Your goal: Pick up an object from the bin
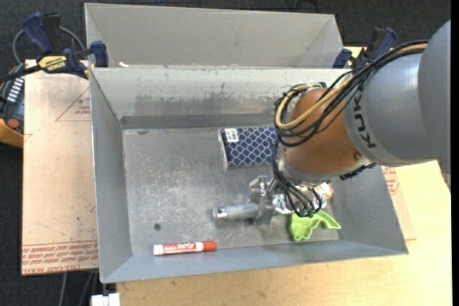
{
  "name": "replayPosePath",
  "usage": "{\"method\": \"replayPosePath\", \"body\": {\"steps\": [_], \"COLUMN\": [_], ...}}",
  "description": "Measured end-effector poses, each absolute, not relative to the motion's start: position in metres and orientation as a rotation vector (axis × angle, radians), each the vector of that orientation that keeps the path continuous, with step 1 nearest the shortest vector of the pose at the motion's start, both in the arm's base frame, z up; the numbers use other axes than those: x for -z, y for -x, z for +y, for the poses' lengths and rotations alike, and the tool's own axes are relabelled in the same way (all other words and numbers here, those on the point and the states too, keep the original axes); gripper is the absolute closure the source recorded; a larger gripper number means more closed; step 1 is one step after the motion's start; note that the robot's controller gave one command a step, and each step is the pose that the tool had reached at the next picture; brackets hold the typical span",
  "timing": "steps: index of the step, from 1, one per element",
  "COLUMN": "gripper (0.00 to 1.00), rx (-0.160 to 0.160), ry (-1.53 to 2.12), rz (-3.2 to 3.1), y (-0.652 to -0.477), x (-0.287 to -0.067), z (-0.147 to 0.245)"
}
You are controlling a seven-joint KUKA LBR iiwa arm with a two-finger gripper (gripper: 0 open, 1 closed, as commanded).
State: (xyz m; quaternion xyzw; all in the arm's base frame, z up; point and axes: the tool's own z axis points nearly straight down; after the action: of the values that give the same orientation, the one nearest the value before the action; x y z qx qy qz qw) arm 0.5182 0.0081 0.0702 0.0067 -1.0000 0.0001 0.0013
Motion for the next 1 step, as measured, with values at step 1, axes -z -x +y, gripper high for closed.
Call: {"method": "replayPosePath", "body": {"steps": [1], "gripper": [1.0], "rx": [0.0], "ry": [-0.02], "rz": [-3.139], "y": [-0.5182], "x": [-0.0711], "z": [0.0082]}}
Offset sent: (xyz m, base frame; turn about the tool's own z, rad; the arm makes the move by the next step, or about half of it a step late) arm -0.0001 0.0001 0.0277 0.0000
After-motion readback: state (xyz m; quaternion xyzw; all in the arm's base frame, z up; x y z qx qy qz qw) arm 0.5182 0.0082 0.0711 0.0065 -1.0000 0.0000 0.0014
